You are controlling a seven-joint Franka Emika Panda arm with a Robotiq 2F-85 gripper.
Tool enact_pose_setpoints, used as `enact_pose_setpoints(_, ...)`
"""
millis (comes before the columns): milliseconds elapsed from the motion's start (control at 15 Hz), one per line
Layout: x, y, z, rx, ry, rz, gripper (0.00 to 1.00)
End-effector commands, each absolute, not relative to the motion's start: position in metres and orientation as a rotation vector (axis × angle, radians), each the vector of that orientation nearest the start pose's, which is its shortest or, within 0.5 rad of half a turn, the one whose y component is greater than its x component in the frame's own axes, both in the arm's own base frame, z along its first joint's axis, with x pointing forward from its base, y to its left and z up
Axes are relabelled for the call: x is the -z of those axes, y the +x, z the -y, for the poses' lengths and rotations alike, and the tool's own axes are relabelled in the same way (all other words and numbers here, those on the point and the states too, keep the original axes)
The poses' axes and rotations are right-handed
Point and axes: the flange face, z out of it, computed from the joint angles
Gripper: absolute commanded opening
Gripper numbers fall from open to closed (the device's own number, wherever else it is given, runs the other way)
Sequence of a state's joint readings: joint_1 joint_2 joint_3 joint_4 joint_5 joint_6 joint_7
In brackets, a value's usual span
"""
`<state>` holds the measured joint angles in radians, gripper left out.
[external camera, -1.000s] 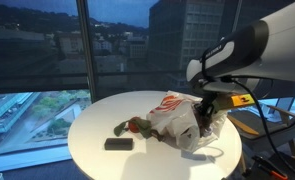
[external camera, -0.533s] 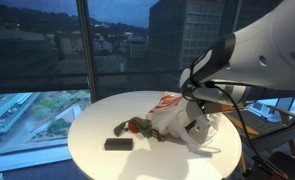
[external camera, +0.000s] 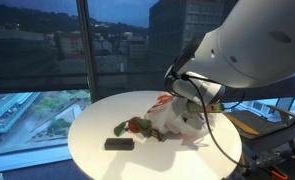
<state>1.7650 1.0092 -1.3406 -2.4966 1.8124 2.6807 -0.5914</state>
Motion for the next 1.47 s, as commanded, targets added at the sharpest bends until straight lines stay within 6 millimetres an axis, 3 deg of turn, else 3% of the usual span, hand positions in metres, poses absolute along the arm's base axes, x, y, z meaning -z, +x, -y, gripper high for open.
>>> enact_pose_setpoints(0,-0.245,0.462,-0.075,1.047,-2.957,-0.550,0.04)
enact_pose_setpoints(67,-0.243,0.464,-0.074,1.036,-2.941,-0.566,0.04)
enact_pose_setpoints(200,-0.244,0.465,-0.072,1.007,-2.928,-0.592,0.41)
enact_pose_setpoints(467,-0.251,0.456,-0.069,0.878,-3.035,-0.553,0.70)
enact_pose_setpoints(733,-0.275,0.444,-0.062,0.787,-3.181,-0.568,0.99)
enact_pose_setpoints(1067,-0.323,0.426,-0.062,0.644,-3.261,-0.556,1.00)
enact_pose_setpoints(1400,-0.392,0.408,-0.085,0.620,-3.118,-0.435,1.00)
